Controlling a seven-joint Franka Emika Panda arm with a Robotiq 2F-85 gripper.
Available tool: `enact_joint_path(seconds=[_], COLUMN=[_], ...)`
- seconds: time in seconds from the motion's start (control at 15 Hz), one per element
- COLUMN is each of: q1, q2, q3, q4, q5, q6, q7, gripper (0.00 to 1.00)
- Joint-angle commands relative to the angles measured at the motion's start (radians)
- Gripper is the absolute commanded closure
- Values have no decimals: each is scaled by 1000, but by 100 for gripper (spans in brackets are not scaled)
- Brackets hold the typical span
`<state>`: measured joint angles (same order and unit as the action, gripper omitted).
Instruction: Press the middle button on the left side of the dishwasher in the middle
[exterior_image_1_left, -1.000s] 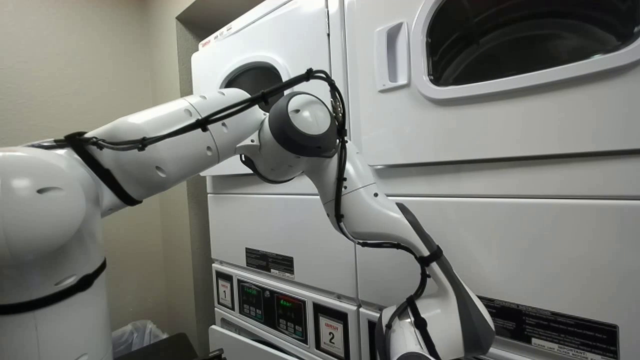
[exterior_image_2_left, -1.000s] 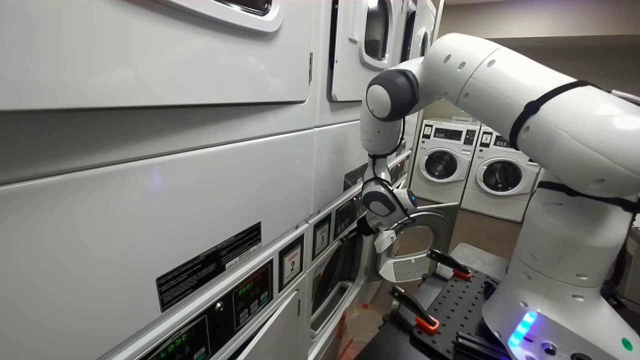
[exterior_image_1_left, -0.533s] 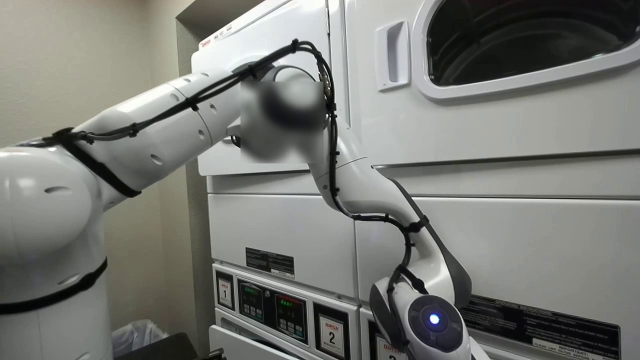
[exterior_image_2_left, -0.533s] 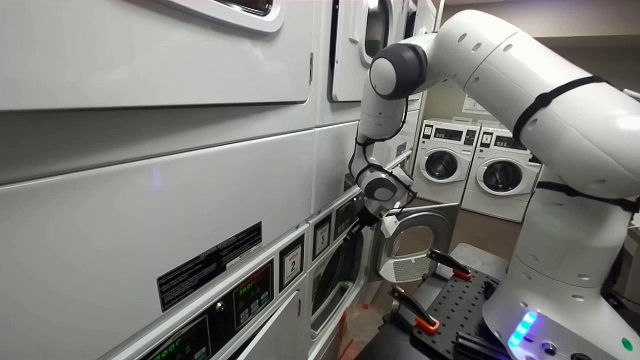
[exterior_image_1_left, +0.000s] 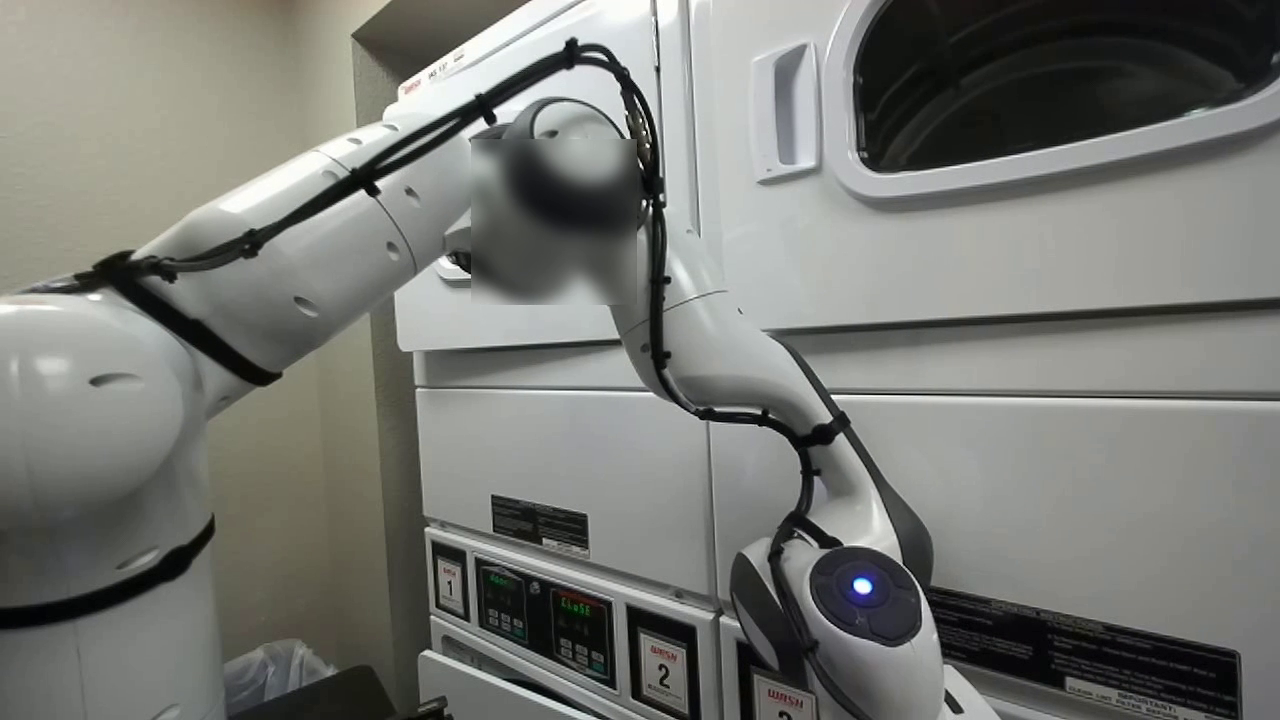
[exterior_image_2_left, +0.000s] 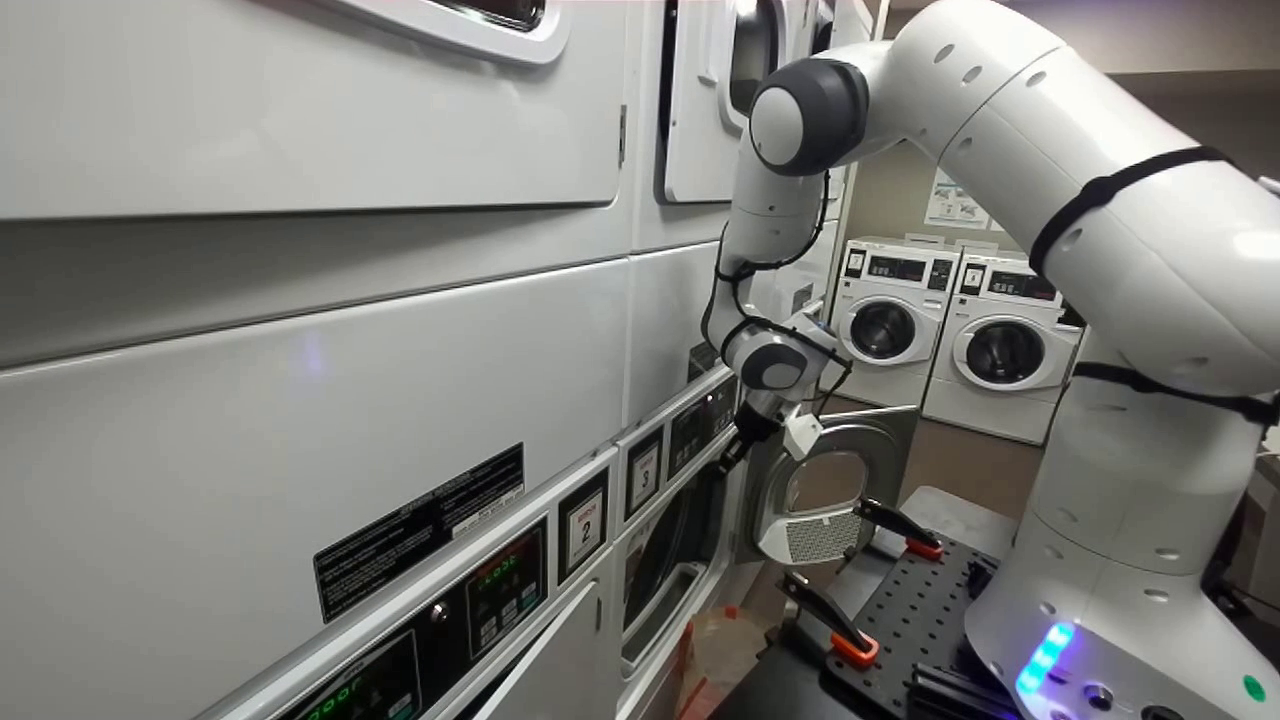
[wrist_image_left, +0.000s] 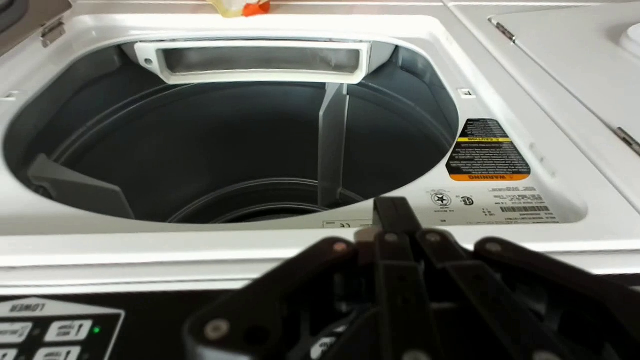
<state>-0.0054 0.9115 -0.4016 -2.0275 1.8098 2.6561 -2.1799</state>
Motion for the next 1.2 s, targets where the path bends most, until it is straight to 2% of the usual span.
enact_joint_path(seconds=[0.0, 0.27, 0.53, 0.6, 0.67, 0.73, 0.8, 0.93, 1.13], q1=[0, -4, -38, -47, 11, -3, -75, -83, -80], q2=[-37, -24, -11, -9, 16, 17, -4, 4, -3], q3=[-2, -17, -3, 2, -55, -44, -17, -17, -8], q4=[-14, 9, -15, -29, -46, -58, -53, -59, -63], q5=[167, 535, 762, 798, 827, 844, 788, 791, 791], q6=[4, -115, -327, -374, -448, -482, -495, -529, -497], q7=[-125, -362, -463, -475, -425, -427, -425, -422, -421], gripper=[100, 100, 100, 100, 100, 100, 100, 100, 100])
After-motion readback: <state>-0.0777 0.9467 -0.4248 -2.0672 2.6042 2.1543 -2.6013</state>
